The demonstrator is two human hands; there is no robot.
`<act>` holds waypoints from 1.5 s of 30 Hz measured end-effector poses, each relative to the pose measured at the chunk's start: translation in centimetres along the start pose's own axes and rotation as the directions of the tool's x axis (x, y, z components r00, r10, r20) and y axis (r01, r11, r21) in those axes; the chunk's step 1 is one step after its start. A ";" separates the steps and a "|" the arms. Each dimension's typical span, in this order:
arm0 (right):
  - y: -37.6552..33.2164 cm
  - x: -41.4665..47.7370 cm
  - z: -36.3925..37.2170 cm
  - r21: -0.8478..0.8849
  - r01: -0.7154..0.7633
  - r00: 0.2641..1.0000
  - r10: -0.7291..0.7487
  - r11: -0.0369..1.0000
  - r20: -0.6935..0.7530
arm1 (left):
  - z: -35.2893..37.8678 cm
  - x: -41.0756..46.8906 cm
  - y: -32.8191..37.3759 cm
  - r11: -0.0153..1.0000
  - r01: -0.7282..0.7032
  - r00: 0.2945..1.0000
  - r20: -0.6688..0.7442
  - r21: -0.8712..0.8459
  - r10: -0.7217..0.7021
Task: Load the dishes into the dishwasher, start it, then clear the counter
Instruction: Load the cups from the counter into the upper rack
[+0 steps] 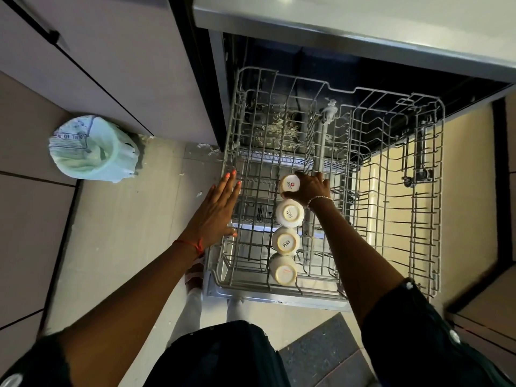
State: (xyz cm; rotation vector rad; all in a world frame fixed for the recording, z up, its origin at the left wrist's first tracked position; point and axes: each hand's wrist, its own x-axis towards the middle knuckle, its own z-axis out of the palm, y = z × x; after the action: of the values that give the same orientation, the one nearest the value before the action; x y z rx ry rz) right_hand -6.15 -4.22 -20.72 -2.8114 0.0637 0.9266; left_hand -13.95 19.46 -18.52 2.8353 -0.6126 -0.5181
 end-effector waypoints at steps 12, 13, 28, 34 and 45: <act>1.2 0.4 0.8 0.247 -0.039 0.996 0.056 0.968 -0.063 | -0.7 -0.4 0.1 0.999 -0.016 0.999 0.048 -0.047 0.019; 1.4 0.4 0.9 0.266 -0.040 0.996 0.059 0.963 -0.061 | -0.8 -0.6 0.1 0.999 -0.015 0.999 0.051 -0.045 0.017; 0.8 1.1 0.6 -0.012 0.350 0.935 -0.350 0.937 -0.050 | 0.6 -3.3 0.4 0.990 -0.035 0.998 -0.045 0.137 0.042; 0.8 2.0 0.4 -0.162 0.447 0.894 -0.448 0.880 0.034 | 0.9 -3.2 0.4 0.984 -0.030 0.997 -0.063 0.173 0.042; 1.7 3.0 0.3 -0.056 0.492 0.870 -0.490 0.869 0.053 | 1.3 -3.0 0.4 0.980 -0.010 0.997 -0.074 0.198 0.026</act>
State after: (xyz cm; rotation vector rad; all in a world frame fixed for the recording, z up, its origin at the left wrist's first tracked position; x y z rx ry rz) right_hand -4.06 -5.80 -22.97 -2.6558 -0.6709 0.8596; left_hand -17.11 20.23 -18.74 3.0152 -0.7112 -0.3615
